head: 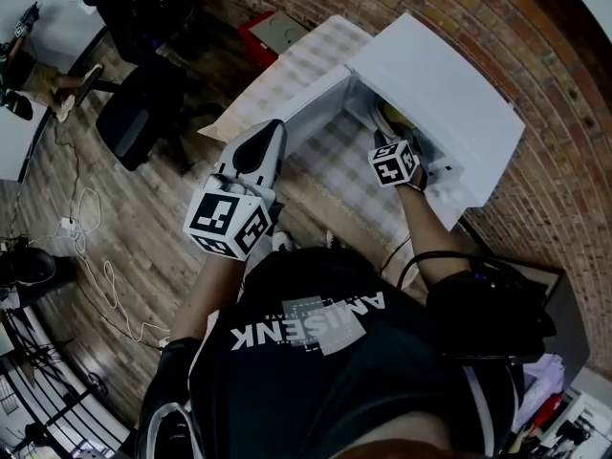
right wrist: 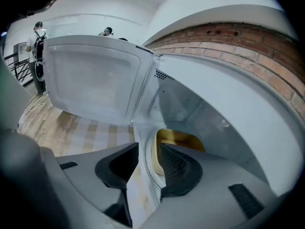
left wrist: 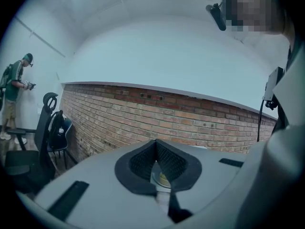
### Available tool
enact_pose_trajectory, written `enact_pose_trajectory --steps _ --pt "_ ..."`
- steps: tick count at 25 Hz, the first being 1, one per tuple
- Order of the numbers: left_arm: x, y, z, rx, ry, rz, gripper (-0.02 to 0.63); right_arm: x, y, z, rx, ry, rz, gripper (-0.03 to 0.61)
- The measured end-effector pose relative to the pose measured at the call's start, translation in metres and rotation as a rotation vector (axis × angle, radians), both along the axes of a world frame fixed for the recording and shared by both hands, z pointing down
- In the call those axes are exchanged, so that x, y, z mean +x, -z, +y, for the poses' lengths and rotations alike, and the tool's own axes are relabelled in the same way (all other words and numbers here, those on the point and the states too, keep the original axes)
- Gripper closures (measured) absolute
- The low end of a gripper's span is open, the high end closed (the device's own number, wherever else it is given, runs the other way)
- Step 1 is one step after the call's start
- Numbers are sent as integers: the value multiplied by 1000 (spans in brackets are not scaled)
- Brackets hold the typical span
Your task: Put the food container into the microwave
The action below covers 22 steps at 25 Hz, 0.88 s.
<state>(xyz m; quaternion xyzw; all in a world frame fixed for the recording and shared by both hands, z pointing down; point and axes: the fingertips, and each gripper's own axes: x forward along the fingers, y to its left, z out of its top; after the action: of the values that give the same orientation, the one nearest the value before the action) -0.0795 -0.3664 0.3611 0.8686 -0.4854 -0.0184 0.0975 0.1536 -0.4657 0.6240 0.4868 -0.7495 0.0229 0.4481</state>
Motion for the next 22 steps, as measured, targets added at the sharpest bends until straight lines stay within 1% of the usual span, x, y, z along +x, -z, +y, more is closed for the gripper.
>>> enact_pose_trajectory --steps 5,8,11,14,17,18,21,22 --pt "3 2 -3 13 -57 23 601 -14 31 21 15 30 -52 408" --pt "6 4 -3 21 -97 38 602 -33 51 39 18 64 -115 440" --pt "6 8 -4 30 -130 45 601 -45 76 49 48 61 -185 468" --pt "10 12 -7 52 -163 46 602 -45 109 58 116 15 -255 482" --pt "15 14 -3 97 -183 -3 601 -35 147 66 245 -36 -257 505" --pt "18 15 -1 104 -201 -2 602 -31 157 69 275 -54 -260 509" --pt "28 18 5 91 -272 53 602 -20 180 83 319 -111 -320 516" --pt "30 19 6 98 -291 55 601 -19 189 88 332 -125 -340 517"
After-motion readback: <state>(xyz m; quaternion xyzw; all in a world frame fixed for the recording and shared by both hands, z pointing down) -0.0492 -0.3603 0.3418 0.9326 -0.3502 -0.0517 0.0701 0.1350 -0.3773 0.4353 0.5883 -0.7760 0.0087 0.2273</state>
